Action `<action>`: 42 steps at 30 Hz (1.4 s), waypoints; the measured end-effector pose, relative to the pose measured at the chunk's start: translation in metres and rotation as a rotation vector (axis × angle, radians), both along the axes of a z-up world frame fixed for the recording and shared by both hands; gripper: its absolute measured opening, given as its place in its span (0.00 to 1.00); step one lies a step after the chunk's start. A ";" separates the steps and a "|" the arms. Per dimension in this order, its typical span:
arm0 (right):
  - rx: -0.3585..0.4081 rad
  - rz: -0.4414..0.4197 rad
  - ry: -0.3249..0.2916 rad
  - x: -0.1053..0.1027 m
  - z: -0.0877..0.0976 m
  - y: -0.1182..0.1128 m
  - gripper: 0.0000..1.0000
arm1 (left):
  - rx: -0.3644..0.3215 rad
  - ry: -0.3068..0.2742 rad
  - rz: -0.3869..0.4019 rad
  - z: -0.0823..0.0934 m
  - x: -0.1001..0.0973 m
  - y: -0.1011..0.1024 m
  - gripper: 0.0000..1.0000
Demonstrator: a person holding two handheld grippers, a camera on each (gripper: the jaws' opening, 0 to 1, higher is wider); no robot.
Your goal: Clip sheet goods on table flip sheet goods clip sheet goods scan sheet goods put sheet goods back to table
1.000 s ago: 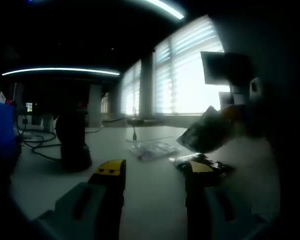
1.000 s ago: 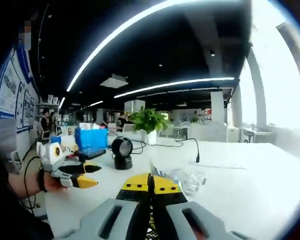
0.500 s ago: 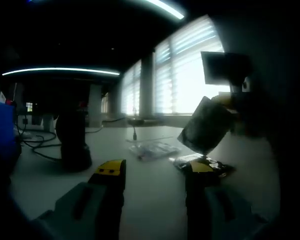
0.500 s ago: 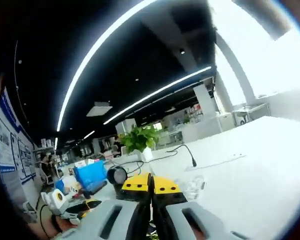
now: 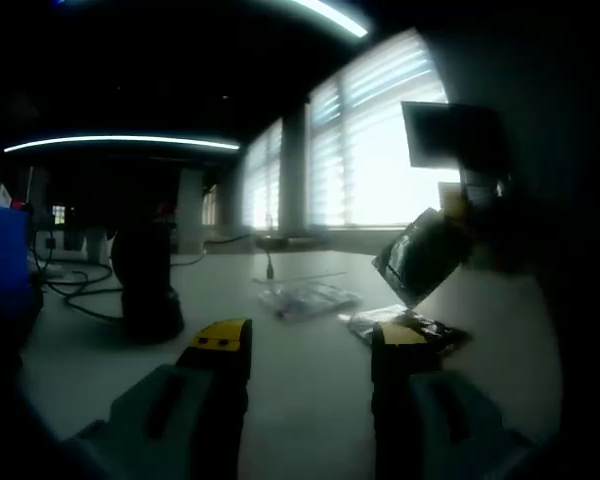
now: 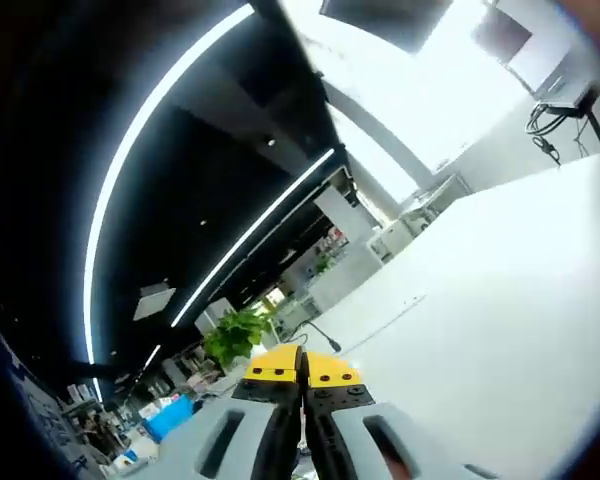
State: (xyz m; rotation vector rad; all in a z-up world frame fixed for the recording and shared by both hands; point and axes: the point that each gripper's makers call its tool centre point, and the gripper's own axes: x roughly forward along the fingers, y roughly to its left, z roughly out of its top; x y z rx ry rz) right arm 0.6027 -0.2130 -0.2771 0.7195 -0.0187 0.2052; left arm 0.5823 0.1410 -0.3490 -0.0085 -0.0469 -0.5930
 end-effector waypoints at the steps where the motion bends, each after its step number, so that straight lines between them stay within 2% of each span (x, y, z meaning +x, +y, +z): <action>1: 0.009 -0.014 0.002 -0.001 -0.002 -0.007 0.00 | 0.001 0.000 0.001 0.000 0.000 0.000 0.41; 8: 0.081 -0.076 0.063 -0.009 -0.030 -0.044 0.00 | -0.001 0.000 0.003 0.000 0.000 0.000 0.41; 15: 0.197 -0.168 0.137 -0.014 -0.062 -0.075 0.00 | 0.003 0.001 0.005 -0.001 0.000 0.000 0.41; 21: 0.242 -0.212 0.174 -0.021 -0.080 -0.091 0.00 | 0.003 0.001 0.004 -0.001 0.000 0.000 0.41; 25: 0.268 -0.234 0.214 -0.024 -0.096 -0.093 0.00 | 0.002 0.001 0.005 -0.001 0.000 0.000 0.41; 28: 0.317 -0.234 0.243 -0.025 -0.106 -0.092 0.00 | 0.004 0.001 0.007 -0.001 0.000 0.000 0.41; 35: 0.338 -0.258 0.273 -0.027 -0.115 -0.099 0.00 | 0.005 0.002 0.009 -0.001 0.000 0.001 0.41; 39: 0.378 -0.264 0.299 -0.028 -0.124 -0.100 0.00 | 0.006 0.003 0.008 -0.002 0.001 0.000 0.41; 42: 0.355 -0.283 0.315 -0.031 -0.130 -0.100 0.00 | 0.003 0.003 0.008 -0.001 0.001 0.000 0.41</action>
